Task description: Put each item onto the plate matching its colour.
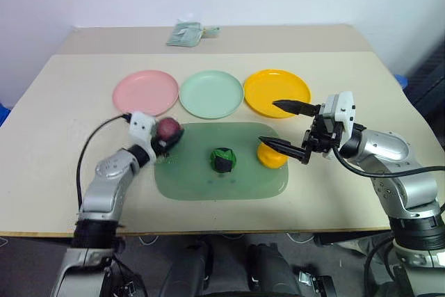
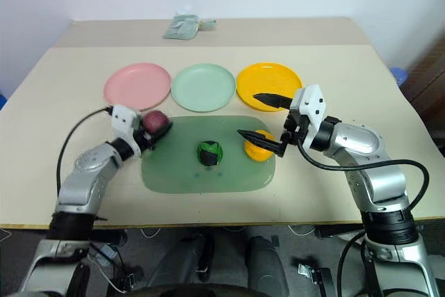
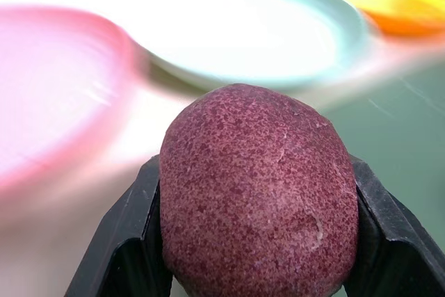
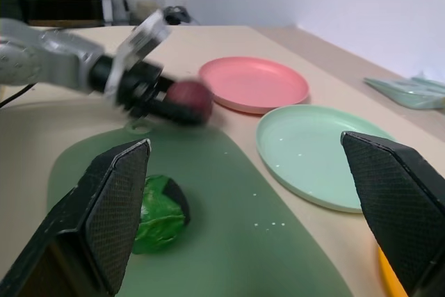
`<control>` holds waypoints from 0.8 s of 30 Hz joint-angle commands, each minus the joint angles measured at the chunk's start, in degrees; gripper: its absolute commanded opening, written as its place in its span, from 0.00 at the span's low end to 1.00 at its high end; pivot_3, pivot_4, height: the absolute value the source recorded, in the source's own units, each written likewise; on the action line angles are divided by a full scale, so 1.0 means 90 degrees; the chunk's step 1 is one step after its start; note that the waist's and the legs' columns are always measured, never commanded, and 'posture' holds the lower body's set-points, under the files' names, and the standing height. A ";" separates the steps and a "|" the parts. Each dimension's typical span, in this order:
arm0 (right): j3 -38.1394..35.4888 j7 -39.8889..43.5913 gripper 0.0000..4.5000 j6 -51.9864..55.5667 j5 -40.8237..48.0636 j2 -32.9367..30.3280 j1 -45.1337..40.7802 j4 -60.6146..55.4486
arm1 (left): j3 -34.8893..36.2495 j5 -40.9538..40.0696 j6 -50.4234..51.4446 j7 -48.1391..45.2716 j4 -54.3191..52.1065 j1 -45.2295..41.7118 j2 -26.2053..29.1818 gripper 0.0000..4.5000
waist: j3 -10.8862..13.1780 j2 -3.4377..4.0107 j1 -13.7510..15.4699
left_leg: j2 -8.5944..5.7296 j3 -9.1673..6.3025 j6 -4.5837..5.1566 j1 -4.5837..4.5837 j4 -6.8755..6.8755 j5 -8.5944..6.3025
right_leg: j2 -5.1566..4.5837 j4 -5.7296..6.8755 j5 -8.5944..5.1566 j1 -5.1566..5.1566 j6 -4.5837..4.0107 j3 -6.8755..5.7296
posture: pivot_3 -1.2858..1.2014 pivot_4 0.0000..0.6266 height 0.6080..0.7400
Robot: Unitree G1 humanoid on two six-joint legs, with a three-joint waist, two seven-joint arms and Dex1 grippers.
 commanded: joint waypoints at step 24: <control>0.0076 -0.0354 1.00 -0.0108 -0.0258 0.0529 -0.0422 0.0020 | 0.0499 -0.0723 -0.0148 -0.0041 0.0499 -0.1149 -0.0270 0.99 | 0.0004 -0.0011 -0.0065 | -0.0029 0.0001 0.0003 -0.0002 -0.0005 0.0004 | -0.0012 0.0023 0.0027 -0.0015 0.0042 0.0016 | 0.52 0.24 1.00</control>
